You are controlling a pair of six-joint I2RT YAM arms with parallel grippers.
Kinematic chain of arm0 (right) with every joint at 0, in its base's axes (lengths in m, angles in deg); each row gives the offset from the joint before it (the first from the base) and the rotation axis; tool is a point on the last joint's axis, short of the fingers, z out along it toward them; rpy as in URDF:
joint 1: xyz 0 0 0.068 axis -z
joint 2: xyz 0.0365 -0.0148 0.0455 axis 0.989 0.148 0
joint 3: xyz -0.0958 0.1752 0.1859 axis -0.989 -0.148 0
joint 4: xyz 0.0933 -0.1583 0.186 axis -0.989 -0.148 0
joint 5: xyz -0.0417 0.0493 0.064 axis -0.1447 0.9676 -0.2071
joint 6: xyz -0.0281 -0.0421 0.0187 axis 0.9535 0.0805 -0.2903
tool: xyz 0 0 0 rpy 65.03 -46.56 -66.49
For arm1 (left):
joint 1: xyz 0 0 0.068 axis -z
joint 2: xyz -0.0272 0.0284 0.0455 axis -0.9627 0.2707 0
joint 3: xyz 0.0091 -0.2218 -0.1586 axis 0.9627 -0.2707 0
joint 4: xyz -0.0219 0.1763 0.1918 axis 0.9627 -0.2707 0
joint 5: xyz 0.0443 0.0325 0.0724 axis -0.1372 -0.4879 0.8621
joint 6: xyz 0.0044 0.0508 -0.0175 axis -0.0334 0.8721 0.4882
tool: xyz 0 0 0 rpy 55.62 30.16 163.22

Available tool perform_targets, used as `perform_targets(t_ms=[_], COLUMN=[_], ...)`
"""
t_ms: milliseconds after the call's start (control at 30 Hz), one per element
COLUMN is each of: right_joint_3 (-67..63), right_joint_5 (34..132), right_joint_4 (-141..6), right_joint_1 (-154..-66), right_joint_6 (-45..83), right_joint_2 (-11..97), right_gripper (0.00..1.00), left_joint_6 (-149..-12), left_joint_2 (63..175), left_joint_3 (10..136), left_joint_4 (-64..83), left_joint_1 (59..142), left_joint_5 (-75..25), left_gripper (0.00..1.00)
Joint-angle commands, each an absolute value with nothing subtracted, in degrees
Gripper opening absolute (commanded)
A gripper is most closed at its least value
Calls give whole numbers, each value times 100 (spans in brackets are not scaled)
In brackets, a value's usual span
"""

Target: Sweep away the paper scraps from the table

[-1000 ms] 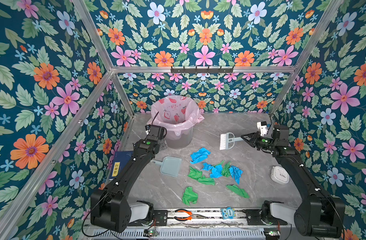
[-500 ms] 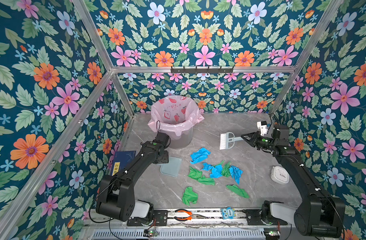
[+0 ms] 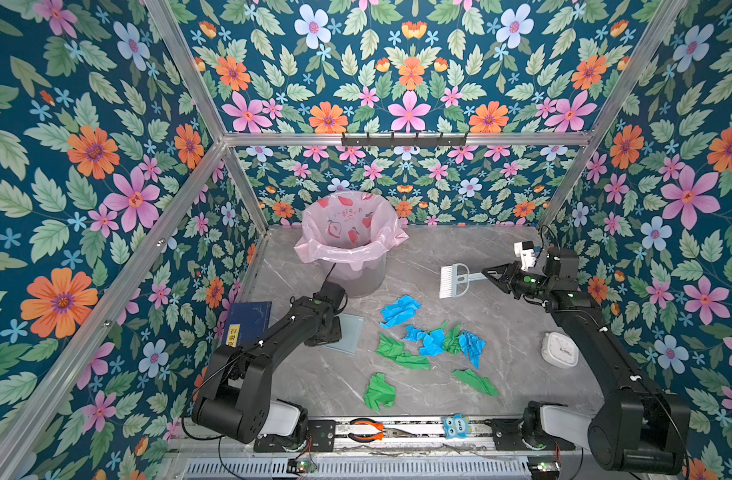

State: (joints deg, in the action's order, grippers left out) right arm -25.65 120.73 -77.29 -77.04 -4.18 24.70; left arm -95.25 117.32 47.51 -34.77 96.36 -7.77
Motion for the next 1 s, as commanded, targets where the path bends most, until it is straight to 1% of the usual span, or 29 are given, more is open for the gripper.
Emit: perform_targets(t_ms=[0,100,267,433,767,867,967], right_joint_3=[-2517,-2528,-2508,-2508,-2520,-2543,-2556], right_joint_5=[12161,12158,12147,12141,12143,12147,12151], right_joint_4=[-7713,-7715,-7743,-7740,-7738,-7736,-7739], right_joint_1=[-7710,-7710,-7710,-7705,-7709,-7710,-7710], right_joint_6=[-432,-428,-427,-410,-403,-387,-391], right_joint_2=[2492,2485,2467,2473,2458,2441,2440], right_gripper=[0,0,0,0,0,0,0], left_joint_6=[-9809,-9928,-10147,-10482,-11213,-11250,-11213], left_joint_2=[11753,11864,11932,11691,11014,10752,10398], left_joint_3=[4680,4598,4505,4395,3871,3849,3732], left_joint_4=[-3174,-3003,-2841,-2694,-1863,-2134,-2350], left_joint_1=[9633,9635,9631,9635,9672,9722,9734], left_joint_5=[-762,-773,-749,-901,-1964,-1604,-1415], left_gripper=[39,34,32,31,30,26,27])
